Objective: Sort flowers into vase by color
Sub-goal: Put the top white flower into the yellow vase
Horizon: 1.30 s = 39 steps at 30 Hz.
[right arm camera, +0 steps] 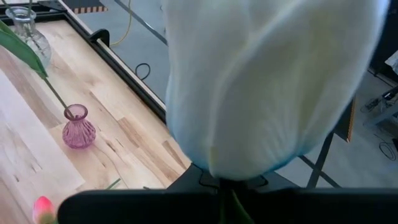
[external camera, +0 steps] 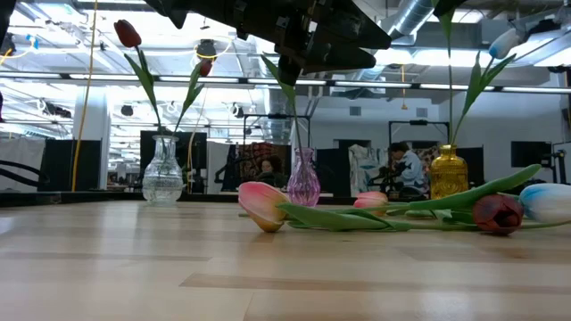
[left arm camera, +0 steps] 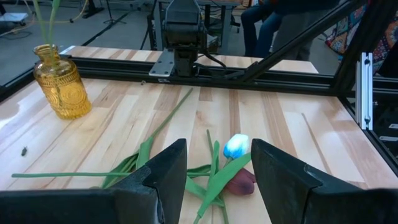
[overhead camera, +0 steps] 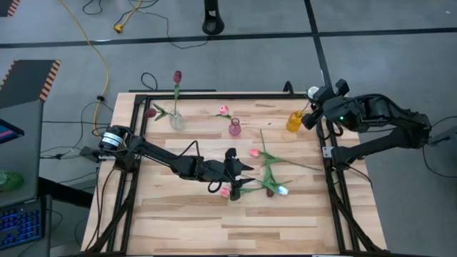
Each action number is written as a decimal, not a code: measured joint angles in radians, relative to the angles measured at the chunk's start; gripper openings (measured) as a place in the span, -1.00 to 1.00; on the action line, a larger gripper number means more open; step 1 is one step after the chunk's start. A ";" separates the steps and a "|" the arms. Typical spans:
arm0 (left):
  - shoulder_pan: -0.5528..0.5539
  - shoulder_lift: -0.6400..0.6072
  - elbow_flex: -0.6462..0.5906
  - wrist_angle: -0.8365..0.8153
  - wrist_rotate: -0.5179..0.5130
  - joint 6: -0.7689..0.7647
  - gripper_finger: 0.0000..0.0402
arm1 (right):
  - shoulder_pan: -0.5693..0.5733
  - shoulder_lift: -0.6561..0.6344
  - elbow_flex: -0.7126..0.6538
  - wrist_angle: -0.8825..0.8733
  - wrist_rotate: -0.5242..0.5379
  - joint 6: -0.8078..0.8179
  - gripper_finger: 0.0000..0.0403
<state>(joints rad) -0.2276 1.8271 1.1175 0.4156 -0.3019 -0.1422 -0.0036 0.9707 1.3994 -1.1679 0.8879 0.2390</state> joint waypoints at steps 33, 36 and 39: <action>0.000 0.000 0.000 0.000 0.000 -0.001 -0.17 | 0.000 0.000 -0.130 0.015 -0.001 0.124 -0.75; 0.000 0.000 0.000 0.000 0.000 -0.001 -0.17 | 0.000 0.000 -0.130 -0.018 -0.001 0.172 -0.75; 0.000 0.000 0.000 0.000 0.000 -0.007 -0.17 | 0.000 0.000 -0.130 -0.048 -0.001 0.211 -0.75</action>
<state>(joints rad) -0.2272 1.8271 1.1175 0.4156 -0.3019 -0.1497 -0.0036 0.9703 1.2697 -1.2163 0.8871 0.4495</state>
